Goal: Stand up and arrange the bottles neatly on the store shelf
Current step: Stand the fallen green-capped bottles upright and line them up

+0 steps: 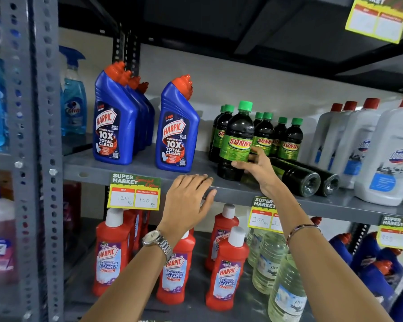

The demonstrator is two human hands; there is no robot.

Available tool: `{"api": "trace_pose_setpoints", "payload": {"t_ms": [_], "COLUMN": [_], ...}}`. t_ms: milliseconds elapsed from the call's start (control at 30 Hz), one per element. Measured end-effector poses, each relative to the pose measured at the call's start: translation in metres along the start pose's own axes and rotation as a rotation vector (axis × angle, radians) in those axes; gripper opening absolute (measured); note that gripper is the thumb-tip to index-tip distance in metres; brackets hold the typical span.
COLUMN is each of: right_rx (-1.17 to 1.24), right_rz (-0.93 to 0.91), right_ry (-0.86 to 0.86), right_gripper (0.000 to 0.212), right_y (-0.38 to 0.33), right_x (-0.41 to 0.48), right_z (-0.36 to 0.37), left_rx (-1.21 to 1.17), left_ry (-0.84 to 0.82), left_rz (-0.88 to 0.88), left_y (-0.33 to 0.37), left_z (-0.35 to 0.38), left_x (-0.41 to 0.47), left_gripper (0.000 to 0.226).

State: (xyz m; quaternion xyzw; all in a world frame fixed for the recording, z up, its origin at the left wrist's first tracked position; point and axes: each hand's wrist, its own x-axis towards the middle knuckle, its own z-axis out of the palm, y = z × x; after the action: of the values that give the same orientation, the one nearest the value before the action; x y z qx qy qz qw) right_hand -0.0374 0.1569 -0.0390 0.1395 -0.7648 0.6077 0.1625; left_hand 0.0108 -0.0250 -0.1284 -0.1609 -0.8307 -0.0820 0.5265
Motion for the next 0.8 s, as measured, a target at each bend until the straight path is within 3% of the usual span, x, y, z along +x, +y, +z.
{"api": "trace_pose_setpoints", "payload": {"t_ms": [100, 300, 567, 633, 700, 800], "right_rx": [-0.002, 0.004, -0.048, -0.194, -0.542, -1.094], "right_rz": [0.007, 0.015, -0.016, -0.139, -0.257, -0.134], "right_ry": [0.01, -0.036, 0.033, 0.174, 0.325, 0.365], "right_gripper": [0.078, 0.065, 0.077, 0.074, 0.068, 0.067], "right_y": [0.001, 0.001, -0.003, -0.007, -0.01, -0.012], "right_x": [0.0, -0.001, -0.011, -0.021, -0.028, -0.024], "right_z": [-0.001, -0.001, -0.003, -0.014, -0.038, -0.08], "left_rx": [0.002, 0.007, 0.002, 0.004, 0.021, -0.041], "left_ry": [0.002, 0.01, 0.027, 0.061, 0.095, 0.064], "left_rz": [0.003, 0.009, 0.011, -0.003, -0.005, 0.038], "left_y": [0.001, 0.0, 0.0, 0.003, 0.016, 0.052], "left_z": [0.001, 0.001, 0.0, 0.003, 0.007, 0.015], "left_x": [-0.002, -0.001, -0.001, -0.001, 0.001, 0.013], "left_gripper": [0.039, 0.037, 0.038, 0.038, 0.037, 0.04]}}
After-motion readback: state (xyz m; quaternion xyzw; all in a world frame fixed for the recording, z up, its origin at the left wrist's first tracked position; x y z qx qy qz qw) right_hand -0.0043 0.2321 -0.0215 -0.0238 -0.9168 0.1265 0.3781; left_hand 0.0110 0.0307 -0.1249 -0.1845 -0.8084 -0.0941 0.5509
